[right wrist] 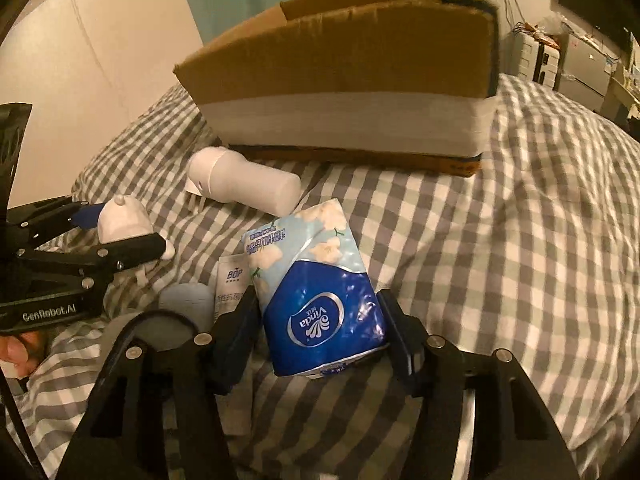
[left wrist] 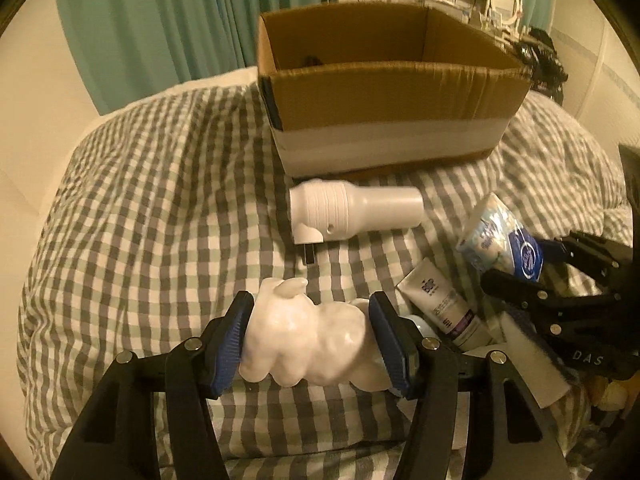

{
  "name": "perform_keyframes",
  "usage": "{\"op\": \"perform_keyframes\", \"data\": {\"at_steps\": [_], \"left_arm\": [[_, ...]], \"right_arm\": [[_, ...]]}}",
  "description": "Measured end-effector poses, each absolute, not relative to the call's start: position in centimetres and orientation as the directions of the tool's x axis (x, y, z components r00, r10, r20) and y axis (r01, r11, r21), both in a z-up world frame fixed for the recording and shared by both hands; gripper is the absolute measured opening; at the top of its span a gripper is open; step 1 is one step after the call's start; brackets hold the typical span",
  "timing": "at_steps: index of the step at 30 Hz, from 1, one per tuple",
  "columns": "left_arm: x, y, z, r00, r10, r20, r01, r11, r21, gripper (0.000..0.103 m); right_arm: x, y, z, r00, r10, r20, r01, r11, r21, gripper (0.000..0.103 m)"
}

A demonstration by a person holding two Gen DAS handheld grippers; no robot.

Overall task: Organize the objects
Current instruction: 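Carry the plush toy and tissue pack into the box and open both grippers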

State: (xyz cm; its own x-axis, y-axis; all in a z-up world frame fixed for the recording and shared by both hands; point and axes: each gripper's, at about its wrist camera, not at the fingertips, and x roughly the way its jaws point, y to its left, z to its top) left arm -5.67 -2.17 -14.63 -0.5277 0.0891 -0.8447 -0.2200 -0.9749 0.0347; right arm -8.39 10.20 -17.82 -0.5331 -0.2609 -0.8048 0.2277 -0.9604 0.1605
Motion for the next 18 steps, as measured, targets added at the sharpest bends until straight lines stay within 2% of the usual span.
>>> {"op": "perform_keyframes", "data": {"at_steps": [7, 18], "left_arm": [[-3.9, -2.8, -12.4, -0.587, 0.098, -0.804, -0.201, -0.979, 0.028, 0.061], [-1.3, -2.6, -7.4, -0.712, 0.100, -0.695, -0.155, -0.988, 0.017, 0.061]], "right_arm": [[-6.6, 10.7, -15.7, -0.578, -0.257, -0.774, 0.197, -0.965, 0.173, 0.057], [-3.6, 10.9, -9.6, -0.706, -0.218, -0.673, 0.170, -0.976, 0.137, 0.057]]}}
